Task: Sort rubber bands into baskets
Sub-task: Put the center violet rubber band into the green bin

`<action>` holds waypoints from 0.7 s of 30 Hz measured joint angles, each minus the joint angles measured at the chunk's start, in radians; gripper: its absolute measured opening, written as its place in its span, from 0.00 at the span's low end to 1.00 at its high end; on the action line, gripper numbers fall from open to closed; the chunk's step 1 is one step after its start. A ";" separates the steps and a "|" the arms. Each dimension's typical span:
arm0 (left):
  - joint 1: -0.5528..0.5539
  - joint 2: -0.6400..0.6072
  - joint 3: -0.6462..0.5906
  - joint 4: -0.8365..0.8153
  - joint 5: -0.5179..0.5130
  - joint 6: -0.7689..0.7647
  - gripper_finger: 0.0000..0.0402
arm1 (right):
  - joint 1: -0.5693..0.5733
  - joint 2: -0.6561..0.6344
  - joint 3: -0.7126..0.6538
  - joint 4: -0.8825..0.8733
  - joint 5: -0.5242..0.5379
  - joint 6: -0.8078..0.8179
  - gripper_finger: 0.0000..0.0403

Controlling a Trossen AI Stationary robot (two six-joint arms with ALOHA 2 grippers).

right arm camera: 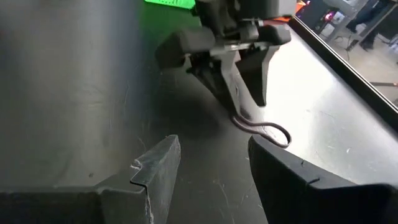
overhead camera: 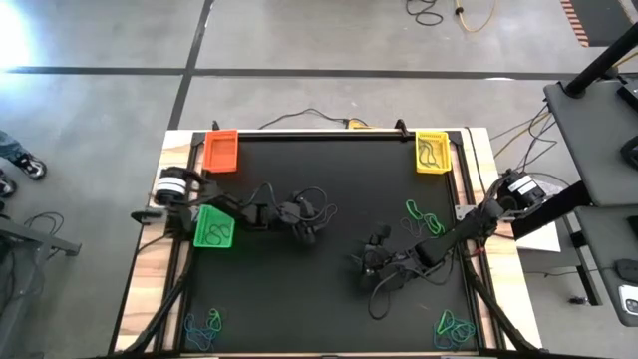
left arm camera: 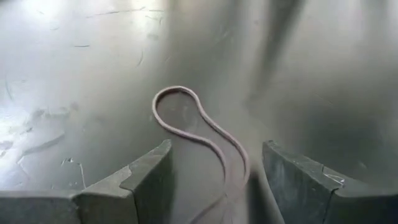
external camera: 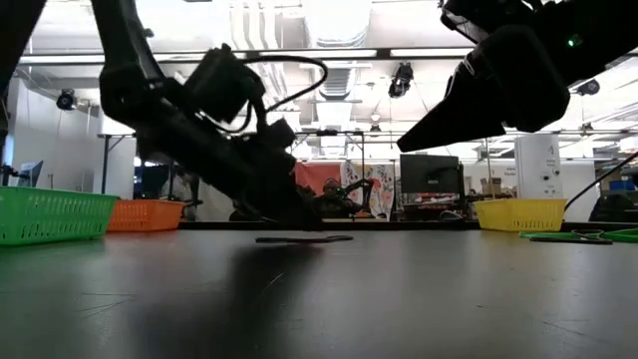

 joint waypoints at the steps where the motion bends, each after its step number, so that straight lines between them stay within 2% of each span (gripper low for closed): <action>1: 0.001 0.015 -0.004 0.030 0.001 0.000 0.57 | 0.000 0.000 0.000 0.000 0.000 0.004 0.46; 5: -0.001 0.074 -0.014 0.120 0.008 0.002 0.54 | 0.000 0.000 -0.001 0.000 -0.001 0.018 0.46; 10: -0.005 0.132 -0.014 0.176 0.000 -0.011 0.44 | 0.000 0.000 -0.003 0.000 -0.002 0.028 0.46; 15: -0.004 0.163 -0.018 0.183 -0.018 -0.032 0.28 | 0.000 0.000 -0.003 0.000 -0.001 0.028 0.46; 21: -0.005 0.171 -0.036 0.205 -0.012 0.025 0.06 | 0.000 0.000 -0.003 0.000 -0.001 0.026 0.46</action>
